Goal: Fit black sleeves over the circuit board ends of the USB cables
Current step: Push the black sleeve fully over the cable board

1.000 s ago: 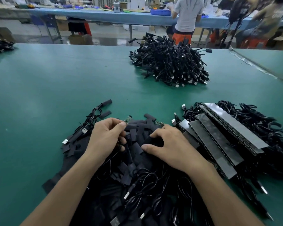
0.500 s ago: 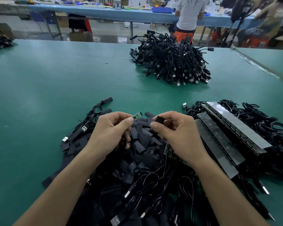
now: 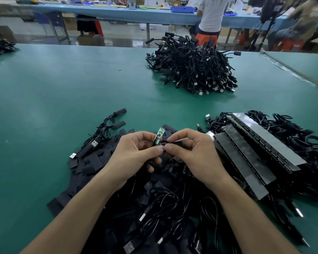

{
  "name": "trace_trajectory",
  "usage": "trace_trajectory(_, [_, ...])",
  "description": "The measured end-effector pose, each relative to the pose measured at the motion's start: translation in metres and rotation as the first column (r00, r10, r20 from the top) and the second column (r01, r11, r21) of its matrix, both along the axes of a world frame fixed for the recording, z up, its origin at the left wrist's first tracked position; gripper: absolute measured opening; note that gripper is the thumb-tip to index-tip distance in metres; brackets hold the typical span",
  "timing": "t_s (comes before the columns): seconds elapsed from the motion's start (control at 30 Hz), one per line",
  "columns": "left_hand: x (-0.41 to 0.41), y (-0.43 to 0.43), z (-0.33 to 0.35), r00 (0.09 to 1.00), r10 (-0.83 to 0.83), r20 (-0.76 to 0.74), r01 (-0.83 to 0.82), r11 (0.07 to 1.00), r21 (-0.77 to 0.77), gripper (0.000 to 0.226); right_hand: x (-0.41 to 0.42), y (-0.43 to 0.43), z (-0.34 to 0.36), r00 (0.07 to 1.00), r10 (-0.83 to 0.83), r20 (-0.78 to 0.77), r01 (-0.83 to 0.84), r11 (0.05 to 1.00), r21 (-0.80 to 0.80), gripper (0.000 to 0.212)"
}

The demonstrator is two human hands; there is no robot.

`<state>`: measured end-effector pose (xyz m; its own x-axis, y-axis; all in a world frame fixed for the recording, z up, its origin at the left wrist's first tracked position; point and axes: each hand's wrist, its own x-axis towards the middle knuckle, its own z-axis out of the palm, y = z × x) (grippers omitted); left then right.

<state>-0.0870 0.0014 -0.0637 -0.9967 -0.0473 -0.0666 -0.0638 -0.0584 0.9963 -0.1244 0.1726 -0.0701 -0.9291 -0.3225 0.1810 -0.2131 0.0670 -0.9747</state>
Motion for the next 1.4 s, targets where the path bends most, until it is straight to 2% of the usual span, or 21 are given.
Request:
trace_trajectory(0.13, [-0.002, -0.002, -0.002, 1.000, 0.018, 0.006, -0.018, 1.000, 0.025, 0.013, 0.000, 0.000, -0.001, 0.997, 0.032, -0.076, -0.022, 0.993, 0.118, 0.028])
trace_trajectory(0.27, [-0.003, -0.004, -0.003, 0.999, 0.034, 0.011, -0.035, 0.999, 0.041, 0.010, 0.000, 0.000, -0.003, 0.986, -0.013, -0.166, 0.052, 0.972, 0.228, 0.028])
trace_trajectory(0.4, [-0.007, -0.011, -0.003, 0.997, 0.072, 0.017, -0.072, 0.997, 0.017, 0.016, -0.002, 0.002, -0.002, 0.981, -0.114, -0.159, 0.140, 0.977, 0.164, 0.024])
trace_trajectory(0.53, [-0.006, -0.019, -0.005, 0.999, -0.039, 0.021, 0.040, 0.997, -0.066, 0.016, -0.003, 0.004, 0.002, 0.980, -0.142, -0.141, 0.154, 0.985, 0.077, 0.020])
trace_trajectory(0.67, [-0.005, -0.024, -0.006, 0.995, -0.097, 0.027, 0.099, 0.993, -0.059, 0.015, -0.003, 0.005, 0.003, 0.985, -0.125, -0.115, 0.133, 0.989, 0.058, 0.019])
trace_trajectory(1.0, [-0.005, -0.024, -0.005, 0.995, -0.096, 0.019, 0.097, 0.994, -0.057, 0.025, 0.000, 0.007, 0.009, 0.999, 0.032, 0.014, -0.032, 0.999, 0.021, 0.024])
trace_trajectory(1.4, [-0.005, -0.024, -0.008, 0.991, -0.129, 0.025, 0.131, 0.985, -0.109, 0.023, 0.000, 0.005, 0.007, 0.999, 0.009, 0.047, -0.011, 0.999, 0.038, 0.025])
